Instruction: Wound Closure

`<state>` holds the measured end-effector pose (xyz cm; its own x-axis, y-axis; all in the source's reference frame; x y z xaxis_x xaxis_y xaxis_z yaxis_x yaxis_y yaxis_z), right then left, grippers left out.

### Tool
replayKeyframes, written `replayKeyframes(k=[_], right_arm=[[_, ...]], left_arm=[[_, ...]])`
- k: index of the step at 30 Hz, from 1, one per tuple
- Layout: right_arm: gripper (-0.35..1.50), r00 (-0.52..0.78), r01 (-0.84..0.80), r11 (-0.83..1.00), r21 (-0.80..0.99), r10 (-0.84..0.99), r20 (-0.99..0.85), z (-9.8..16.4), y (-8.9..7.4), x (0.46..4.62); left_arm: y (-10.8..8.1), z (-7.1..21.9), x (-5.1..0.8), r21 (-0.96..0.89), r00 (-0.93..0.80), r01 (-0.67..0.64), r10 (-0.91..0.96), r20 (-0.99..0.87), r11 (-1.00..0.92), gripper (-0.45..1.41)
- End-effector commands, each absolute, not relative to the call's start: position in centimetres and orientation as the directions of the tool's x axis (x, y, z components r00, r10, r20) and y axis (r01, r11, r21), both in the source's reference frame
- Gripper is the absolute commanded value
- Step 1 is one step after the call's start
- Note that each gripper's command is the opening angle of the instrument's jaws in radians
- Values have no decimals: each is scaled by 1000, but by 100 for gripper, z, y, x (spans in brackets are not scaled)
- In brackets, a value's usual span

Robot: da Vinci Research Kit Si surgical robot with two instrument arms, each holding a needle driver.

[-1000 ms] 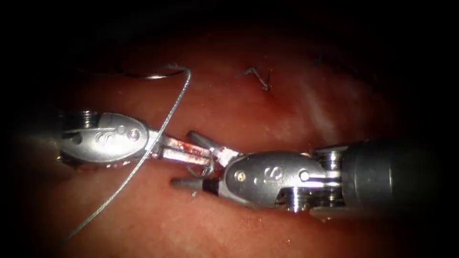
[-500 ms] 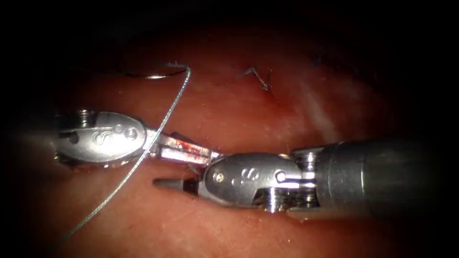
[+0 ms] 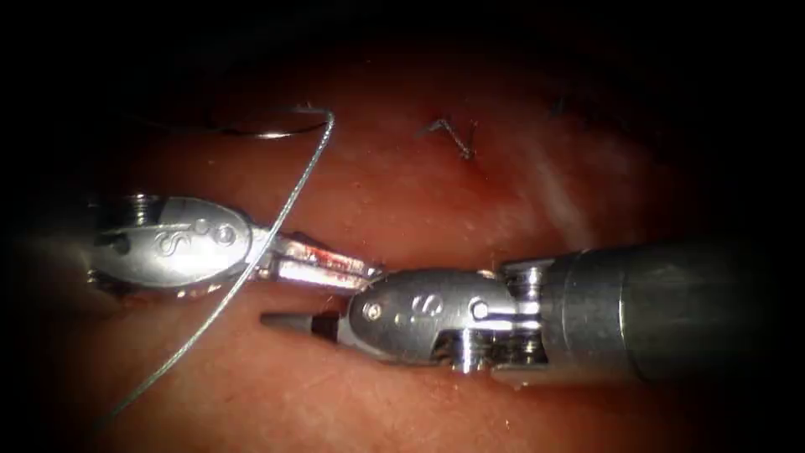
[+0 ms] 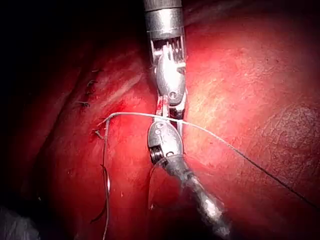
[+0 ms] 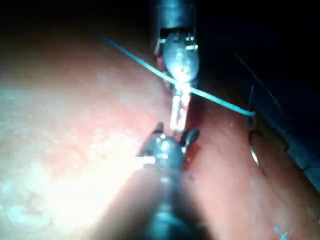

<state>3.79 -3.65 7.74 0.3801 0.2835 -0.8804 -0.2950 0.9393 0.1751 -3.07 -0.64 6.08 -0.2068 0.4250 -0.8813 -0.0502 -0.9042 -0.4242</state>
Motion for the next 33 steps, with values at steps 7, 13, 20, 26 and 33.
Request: replayKeyframes(k=[7,13,20,26,33], right_arm=[[7,369,-288,941,179,281,-886,776,-363,383],[-35,366,-283,938,200,298,-881,774,-366,383],[-35,366,-259,943,210,297,-882,775,-363,375],[138,336,-281,940,194,285,-898,767,-372,360],[143,351,-284,940,188,285,-892,749,-386,323]], left_arm=[[-62,614,-311,-424,-205,-49,425,-882,-904,-45],[-62,613,-311,-424,-205,-49,425,-882,-904,-45],[-60,611,-307,-427,-203,-45,427,-881,-903,-45],[-48,605,-286,-436,-192,-48,437,-879,-899,-45],[-34,606,-254,-438,-191,-84,446,-874,-895,-45]])
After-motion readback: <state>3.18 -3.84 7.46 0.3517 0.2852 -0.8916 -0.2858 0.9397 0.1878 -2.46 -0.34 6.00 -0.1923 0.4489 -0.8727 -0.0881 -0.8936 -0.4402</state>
